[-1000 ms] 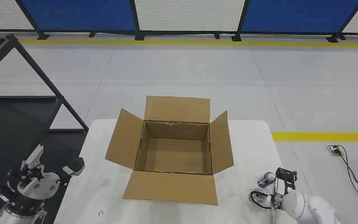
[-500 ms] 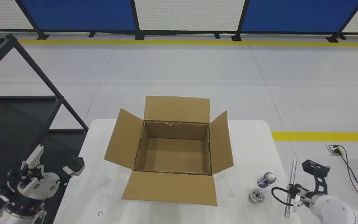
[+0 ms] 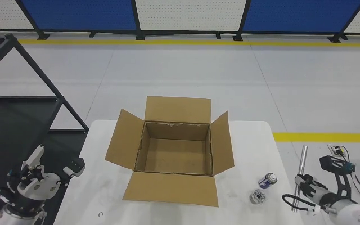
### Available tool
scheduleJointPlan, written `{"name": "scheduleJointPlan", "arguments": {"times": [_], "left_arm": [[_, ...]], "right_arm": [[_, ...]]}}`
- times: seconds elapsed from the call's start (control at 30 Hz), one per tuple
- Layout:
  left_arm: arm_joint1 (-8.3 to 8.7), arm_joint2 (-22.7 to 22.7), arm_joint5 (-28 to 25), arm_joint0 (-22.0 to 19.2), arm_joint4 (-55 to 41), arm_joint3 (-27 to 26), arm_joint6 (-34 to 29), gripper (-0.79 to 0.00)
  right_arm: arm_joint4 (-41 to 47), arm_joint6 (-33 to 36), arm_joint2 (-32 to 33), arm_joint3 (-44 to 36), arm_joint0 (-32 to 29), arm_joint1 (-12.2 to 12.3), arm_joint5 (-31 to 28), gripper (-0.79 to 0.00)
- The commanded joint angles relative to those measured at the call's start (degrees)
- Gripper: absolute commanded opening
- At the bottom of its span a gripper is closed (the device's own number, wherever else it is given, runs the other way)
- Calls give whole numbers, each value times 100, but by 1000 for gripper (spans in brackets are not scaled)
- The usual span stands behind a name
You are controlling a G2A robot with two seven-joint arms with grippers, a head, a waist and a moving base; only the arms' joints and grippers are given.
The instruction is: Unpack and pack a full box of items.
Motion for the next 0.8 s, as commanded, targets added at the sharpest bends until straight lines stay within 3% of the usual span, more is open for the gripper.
{"name": "scheduleJointPlan", "arguments": {"times": [0.0,0.23,0.47,0.6,0.77], "left_arm": [[0,0,0,0,0,0,-1,0],[0,0,0,0,0,0,-1,0],[6,-23,126,-57,-100,7,157,0],[51,-17,479,-119,145,-90,195,0],[110,65,743,-241,412,-93,2,0]], "right_arm": [[0,0,0,-1,0,0,0,-785],[0,0,0,-1,0,0,0,-785],[-105,-340,-250,-540,148,33,-695,-785],[-324,-132,-548,-917,565,85,-1020,-785],[-496,99,-1249,-917,1568,149,-1546,-785]]}}
